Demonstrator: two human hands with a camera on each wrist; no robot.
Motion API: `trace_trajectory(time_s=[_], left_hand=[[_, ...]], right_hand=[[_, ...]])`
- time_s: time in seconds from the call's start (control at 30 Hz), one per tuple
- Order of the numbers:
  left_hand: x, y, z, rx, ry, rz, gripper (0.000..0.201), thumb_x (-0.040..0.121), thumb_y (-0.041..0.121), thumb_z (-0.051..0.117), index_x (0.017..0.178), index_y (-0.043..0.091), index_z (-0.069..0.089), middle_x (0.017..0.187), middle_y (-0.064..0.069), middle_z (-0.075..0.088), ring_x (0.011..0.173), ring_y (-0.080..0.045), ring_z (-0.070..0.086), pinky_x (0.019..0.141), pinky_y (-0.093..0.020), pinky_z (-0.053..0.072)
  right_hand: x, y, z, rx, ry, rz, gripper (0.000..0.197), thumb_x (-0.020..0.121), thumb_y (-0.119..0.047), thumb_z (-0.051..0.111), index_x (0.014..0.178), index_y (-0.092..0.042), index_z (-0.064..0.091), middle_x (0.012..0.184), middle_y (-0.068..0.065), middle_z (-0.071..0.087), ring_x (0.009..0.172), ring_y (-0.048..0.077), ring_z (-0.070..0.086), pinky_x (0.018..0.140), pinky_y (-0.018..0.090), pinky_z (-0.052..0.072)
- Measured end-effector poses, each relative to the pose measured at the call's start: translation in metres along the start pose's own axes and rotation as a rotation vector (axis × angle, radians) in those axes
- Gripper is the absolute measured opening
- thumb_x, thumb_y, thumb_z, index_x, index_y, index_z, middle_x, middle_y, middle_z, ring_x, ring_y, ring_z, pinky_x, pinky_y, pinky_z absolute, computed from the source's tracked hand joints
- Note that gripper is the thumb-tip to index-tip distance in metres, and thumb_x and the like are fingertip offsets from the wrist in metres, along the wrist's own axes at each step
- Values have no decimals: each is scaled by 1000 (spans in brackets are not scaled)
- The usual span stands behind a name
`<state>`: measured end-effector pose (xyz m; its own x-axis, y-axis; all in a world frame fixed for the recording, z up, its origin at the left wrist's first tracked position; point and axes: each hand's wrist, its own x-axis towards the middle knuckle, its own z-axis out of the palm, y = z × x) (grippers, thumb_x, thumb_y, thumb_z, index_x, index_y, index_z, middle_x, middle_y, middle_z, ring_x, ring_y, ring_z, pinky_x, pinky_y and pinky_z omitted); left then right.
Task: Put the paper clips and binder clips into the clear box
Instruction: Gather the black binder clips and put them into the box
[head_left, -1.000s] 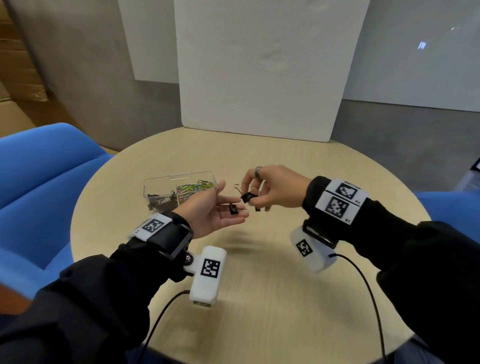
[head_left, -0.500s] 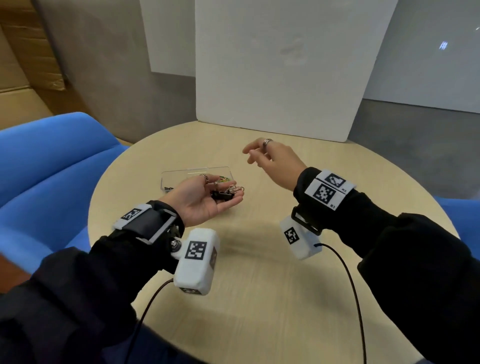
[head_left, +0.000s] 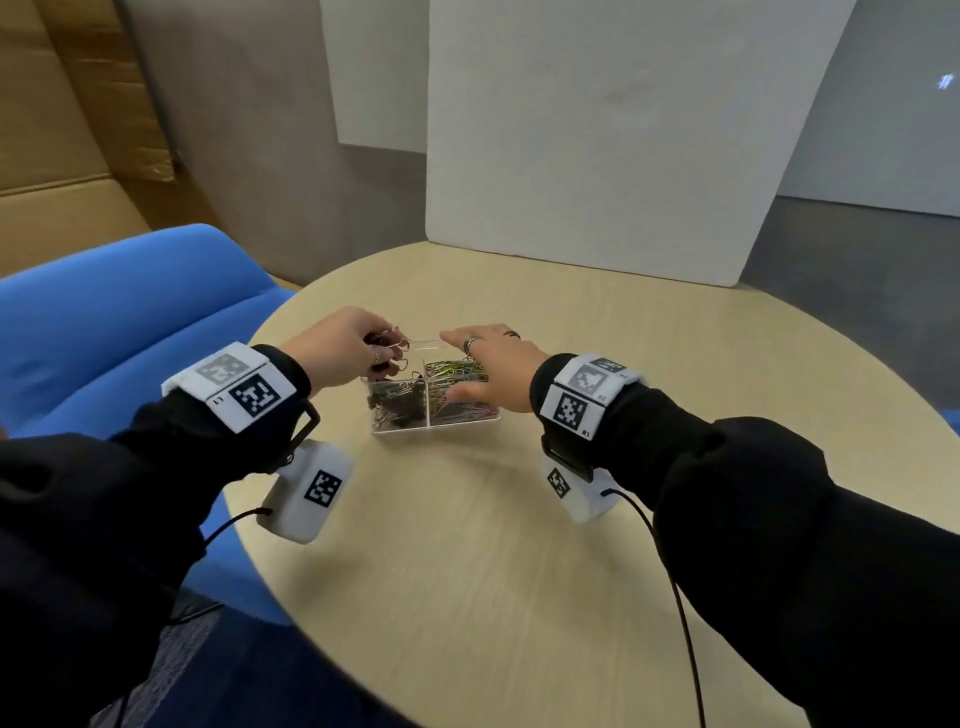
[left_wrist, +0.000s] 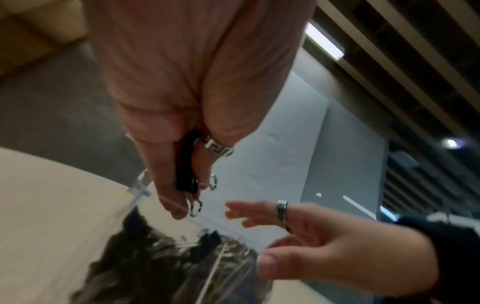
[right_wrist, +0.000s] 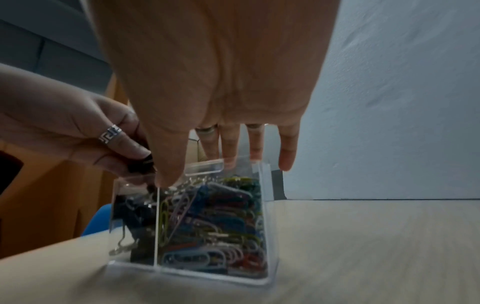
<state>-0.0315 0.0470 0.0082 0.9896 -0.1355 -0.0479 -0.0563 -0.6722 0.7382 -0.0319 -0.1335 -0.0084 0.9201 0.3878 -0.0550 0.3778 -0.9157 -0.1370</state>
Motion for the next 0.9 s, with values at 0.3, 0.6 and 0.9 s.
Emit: trace_trajectory(time_s=[0.3, 0.6, 0.9], left_hand=[[3, -14, 4, 231, 170, 220, 31, 77, 10, 72, 108, 15, 68, 100, -5, 70, 83, -16, 57, 75, -22, 39], [5, -18, 6, 255, 226, 244, 41, 70, 3, 77, 107, 16, 64, 103, -3, 55, 87, -18, 55, 71, -23, 39], [3, -18, 6, 299, 232, 313, 34, 73, 6, 76, 105, 12, 65, 87, -7, 70, 83, -23, 61, 83, -39, 52]], right_hand=[[-3, 6, 3, 8, 21, -50, 70, 91, -28, 55, 149, -23, 16, 155, -4, 21, 142, 21, 18, 115, 35, 23], [-3, 6, 3, 37, 34, -44, 67, 91, -27, 56, 148, -24, 21, 153, -4, 27, 139, 20, 24, 113, 33, 27], [-5, 7, 2, 47, 36, -45, 66, 91, -24, 56, 147, -24, 22, 151, -3, 30, 136, 20, 31, 110, 31, 29]])
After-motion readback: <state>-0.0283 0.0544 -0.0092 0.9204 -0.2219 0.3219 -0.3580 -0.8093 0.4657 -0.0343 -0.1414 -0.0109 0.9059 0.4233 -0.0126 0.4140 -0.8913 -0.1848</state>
